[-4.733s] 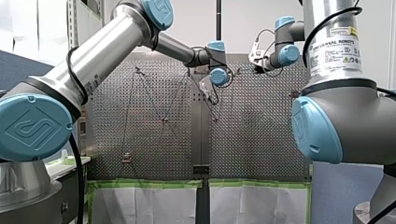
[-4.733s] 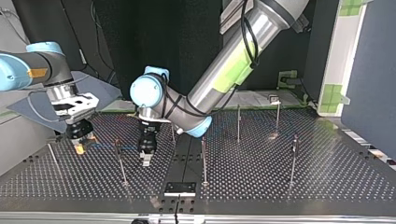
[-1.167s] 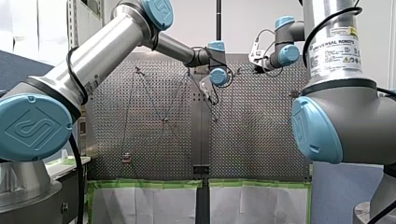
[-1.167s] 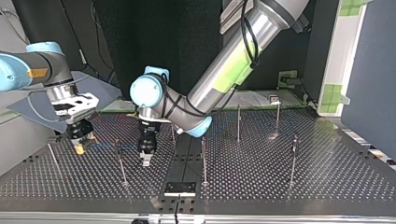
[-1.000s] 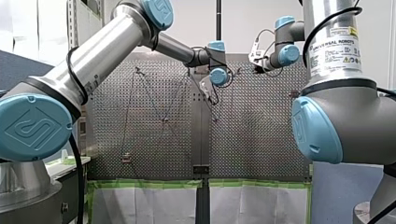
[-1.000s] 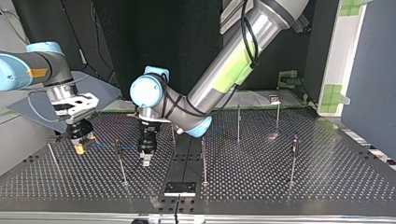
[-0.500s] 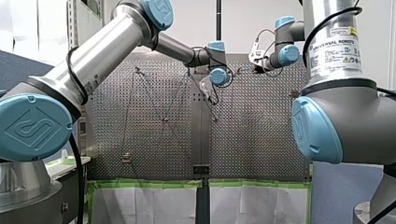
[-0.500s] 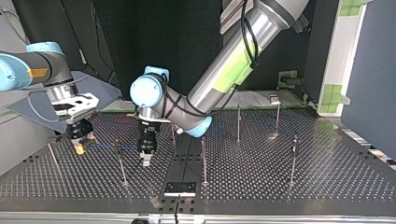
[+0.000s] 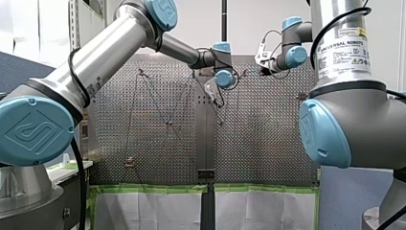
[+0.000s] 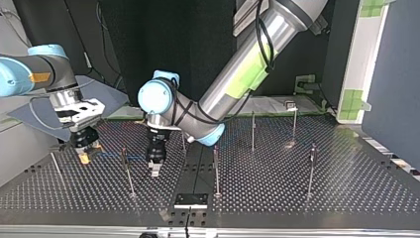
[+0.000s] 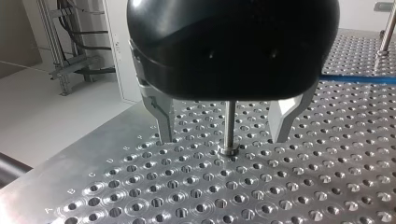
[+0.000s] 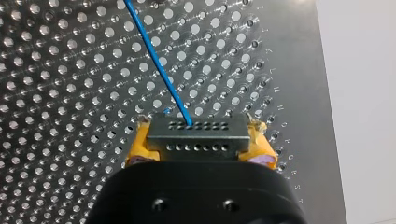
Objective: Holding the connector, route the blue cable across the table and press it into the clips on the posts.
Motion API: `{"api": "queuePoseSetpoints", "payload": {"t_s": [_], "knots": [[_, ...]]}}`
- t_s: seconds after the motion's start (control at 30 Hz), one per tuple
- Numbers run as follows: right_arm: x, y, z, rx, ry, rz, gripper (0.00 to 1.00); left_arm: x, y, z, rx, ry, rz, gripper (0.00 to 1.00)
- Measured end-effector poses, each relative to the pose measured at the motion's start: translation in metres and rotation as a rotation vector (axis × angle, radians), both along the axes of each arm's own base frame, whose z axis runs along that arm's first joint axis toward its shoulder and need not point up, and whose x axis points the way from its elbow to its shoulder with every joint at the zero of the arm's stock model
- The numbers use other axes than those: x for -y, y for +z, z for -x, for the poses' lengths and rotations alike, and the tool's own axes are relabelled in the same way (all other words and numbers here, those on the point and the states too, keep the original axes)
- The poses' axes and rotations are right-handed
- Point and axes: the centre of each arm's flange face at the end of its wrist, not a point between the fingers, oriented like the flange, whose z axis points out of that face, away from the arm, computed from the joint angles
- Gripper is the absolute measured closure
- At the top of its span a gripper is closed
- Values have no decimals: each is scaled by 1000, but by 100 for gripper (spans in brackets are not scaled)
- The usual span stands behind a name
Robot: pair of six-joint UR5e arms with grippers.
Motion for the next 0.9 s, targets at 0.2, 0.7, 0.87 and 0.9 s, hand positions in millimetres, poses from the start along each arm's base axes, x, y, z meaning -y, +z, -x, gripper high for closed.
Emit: {"api": "queuePoseSetpoints", "payload": {"t_s": [0.2,0.7,0.87,0.9], "knots": [[0,0,0,1,-1,0,100,0,0,-1,0,0,-5,0],[6,-23,7,-3,-8,-37,100,6,-34,-13,-81,-15,-81,0],[6,-23,8,-3,-9,-37,100,6,-34,-13,-83,-15,-82,0],[6,-23,8,-3,-8,-37,100,6,-34,-13,-83,-15,-82,0]]}}
